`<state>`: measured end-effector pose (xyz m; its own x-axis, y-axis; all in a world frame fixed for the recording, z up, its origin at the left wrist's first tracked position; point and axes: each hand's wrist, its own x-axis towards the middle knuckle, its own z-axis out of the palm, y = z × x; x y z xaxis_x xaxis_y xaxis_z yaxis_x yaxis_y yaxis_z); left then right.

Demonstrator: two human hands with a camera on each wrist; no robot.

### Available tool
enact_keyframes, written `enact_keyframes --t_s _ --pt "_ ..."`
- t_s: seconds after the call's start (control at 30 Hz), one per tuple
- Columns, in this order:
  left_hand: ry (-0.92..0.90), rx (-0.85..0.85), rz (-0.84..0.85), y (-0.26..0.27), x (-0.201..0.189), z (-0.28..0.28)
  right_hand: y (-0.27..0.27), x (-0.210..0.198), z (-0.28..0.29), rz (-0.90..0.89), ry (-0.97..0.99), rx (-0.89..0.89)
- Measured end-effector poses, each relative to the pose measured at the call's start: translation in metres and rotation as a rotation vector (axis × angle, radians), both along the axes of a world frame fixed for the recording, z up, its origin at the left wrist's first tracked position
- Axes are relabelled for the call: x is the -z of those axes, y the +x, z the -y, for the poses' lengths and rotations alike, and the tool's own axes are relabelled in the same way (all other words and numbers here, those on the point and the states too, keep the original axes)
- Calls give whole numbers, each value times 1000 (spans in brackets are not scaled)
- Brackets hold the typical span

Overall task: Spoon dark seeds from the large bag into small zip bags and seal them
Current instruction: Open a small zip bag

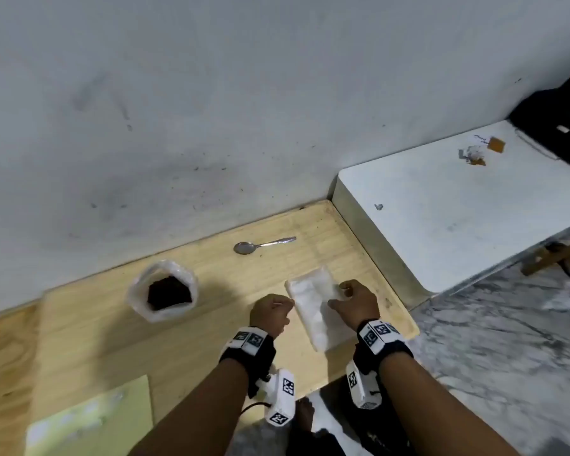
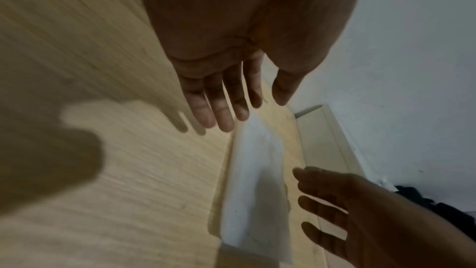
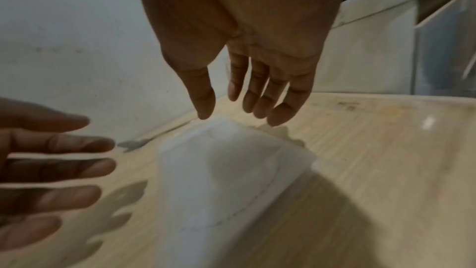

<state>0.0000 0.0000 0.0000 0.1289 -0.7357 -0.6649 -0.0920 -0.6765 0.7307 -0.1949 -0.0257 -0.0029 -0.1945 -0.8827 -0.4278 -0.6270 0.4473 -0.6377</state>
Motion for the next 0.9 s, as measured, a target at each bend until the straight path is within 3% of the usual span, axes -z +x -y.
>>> enact_keyframes --t_s 0.07,0.23,0.47,0.63,0.7,0.8,0.9 --pt "4 9 121 -12 23 15 -4 10 16 -41 67 -44" --pt "29 15 182 -33 32 24 -7 30 28 -53 152 -117" --pt "21 -100 102 -31 58 22 -9 36 23 -10 1 15" --pt "-13 -64 13 -26 47 19 -5 31 14 -54 -134 30" --pt "-41 -60 -22 -23 42 18 -4 22 11 79 -161 98" --pt "-128 -59 -42 -17 31 19 -2 0 10 414 -122 162" --pt "-257 -86 -72 -4 14 20 3 -23 9 518 -70 132"
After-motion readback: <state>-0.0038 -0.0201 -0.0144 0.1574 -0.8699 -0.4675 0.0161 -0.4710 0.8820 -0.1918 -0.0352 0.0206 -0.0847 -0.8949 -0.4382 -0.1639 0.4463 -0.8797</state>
